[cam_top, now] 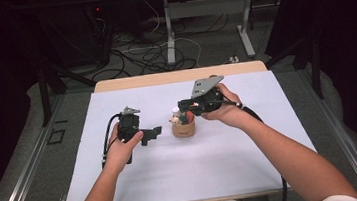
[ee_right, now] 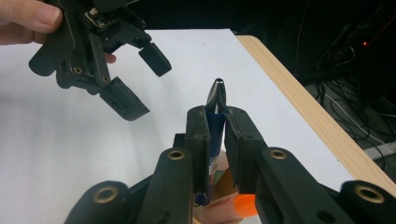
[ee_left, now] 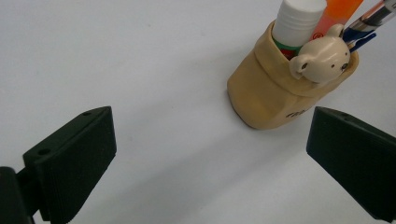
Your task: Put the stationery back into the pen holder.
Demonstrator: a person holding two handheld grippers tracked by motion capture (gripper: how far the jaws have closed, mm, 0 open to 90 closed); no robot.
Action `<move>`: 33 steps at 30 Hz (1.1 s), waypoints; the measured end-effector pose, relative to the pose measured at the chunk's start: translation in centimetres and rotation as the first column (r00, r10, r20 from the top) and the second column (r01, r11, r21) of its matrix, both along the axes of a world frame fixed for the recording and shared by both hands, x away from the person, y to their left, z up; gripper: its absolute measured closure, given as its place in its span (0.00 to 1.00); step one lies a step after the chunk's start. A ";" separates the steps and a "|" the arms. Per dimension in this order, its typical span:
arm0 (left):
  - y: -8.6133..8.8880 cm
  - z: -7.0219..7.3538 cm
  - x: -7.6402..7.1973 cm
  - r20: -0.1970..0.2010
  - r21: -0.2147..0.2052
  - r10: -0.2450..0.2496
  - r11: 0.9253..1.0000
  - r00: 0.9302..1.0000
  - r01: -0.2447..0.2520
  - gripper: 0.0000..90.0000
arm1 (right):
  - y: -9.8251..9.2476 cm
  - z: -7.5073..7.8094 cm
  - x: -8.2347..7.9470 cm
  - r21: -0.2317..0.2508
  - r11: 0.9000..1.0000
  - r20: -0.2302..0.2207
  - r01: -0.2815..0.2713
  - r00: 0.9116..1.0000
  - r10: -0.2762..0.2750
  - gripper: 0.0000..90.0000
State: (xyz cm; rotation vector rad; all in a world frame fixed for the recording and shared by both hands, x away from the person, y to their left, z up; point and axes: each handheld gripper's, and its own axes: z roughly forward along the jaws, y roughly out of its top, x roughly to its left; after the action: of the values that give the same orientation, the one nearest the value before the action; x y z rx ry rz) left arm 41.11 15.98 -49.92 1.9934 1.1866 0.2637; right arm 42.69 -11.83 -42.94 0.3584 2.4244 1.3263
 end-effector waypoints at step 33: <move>0.3 0.2 0.0 0.007 -0.003 0.008 1.000 1.000 -0.008 0.02 | -4.6 1.1 0.5 0.118 0.949 -0.109 0.292 0.954 -0.280 0.22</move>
State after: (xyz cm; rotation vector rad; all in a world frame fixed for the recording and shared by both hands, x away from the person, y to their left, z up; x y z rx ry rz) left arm 41.10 16.31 -49.71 1.9839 1.1898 0.2722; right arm 43.24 -16.46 -41.85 0.7909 2.2509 1.3665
